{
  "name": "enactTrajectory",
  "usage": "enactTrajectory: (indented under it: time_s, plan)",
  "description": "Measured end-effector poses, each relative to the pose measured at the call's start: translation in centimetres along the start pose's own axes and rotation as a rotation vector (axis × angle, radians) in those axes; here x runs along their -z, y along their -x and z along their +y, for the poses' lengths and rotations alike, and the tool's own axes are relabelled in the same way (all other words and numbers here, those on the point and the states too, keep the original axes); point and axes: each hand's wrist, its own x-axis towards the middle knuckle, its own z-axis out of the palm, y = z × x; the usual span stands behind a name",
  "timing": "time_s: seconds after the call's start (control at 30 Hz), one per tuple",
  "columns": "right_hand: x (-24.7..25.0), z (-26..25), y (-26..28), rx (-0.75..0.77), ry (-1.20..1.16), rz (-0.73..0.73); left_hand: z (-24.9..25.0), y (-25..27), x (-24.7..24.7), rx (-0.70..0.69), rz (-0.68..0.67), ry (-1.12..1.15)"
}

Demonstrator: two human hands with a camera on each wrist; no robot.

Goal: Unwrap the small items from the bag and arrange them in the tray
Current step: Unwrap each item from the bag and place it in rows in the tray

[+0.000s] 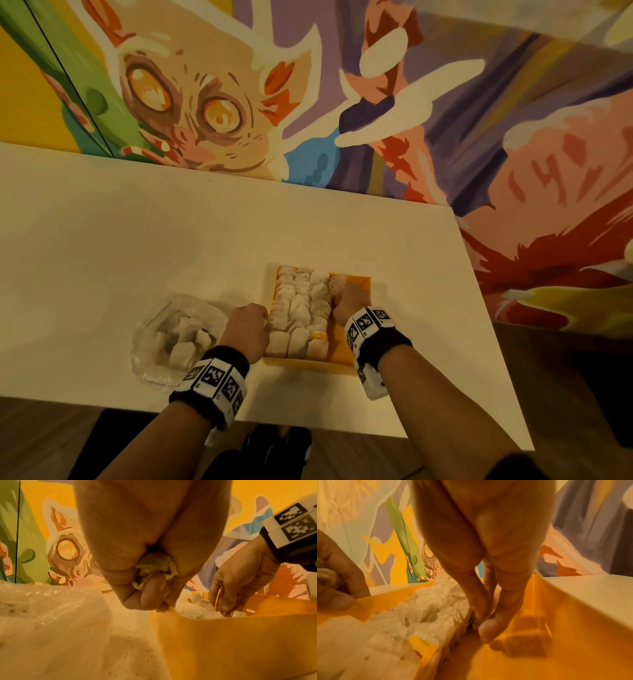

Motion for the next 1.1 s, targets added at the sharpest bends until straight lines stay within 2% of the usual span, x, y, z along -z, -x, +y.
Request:
enactTrajectory:
  time_s: [0.17,0.27,0.33,0.43,0.5,0.57,0.63,0.7,0.83,0.97,1.1]
  plan:
    - [0.5,0.1,0.9,0.025,0.070,-0.031,0.0,0.3,0.4,0.005,-0.013,0.051]
    - [1.1,0.1,1.7,0.051,0.052,-0.048,0.3,0.8,1.5,0.010,0.038,0.174]
    - [1.4,0.0,2.1,0.090,0.020,-0.010,0.7,1.2,2.4,0.013,0.055,0.279]
    - [1.4,-0.6,3.1,0.216,-0.229,0.105,1.4,1.8,3.5,0.000,-0.035,0.596]
    - [1.3,-1.7,4.6,0.322,-0.398,0.119,2.1,2.3,4.2,-0.013,-0.131,0.785]
    - [1.1,-2.8,6.2,0.412,-0.503,0.031,2.6,2.7,4.7,-0.045,-0.206,0.860]
    - [0.9,-3.6,7.2,0.440,-0.552,-0.065,2.8,3.0,5.0,-0.100,-0.238,0.833]
    - [0.4,-3.8,7.2,0.445,-0.538,-0.090,2.8,3.1,5.1,-0.145,-0.234,0.794]
    - [0.1,-3.6,7.1,0.407,-0.554,-0.051,2.9,3.6,5.2,-0.175,-0.237,0.795]
    - [0.5,-3.2,7.4,0.331,-0.796,-0.090,3.1,3.9,5.3,-0.112,-0.208,0.870]
    - [1.2,-2.7,7.9,0.318,-1.013,-0.053,3.0,4.0,5.2,-0.014,-0.211,0.978]
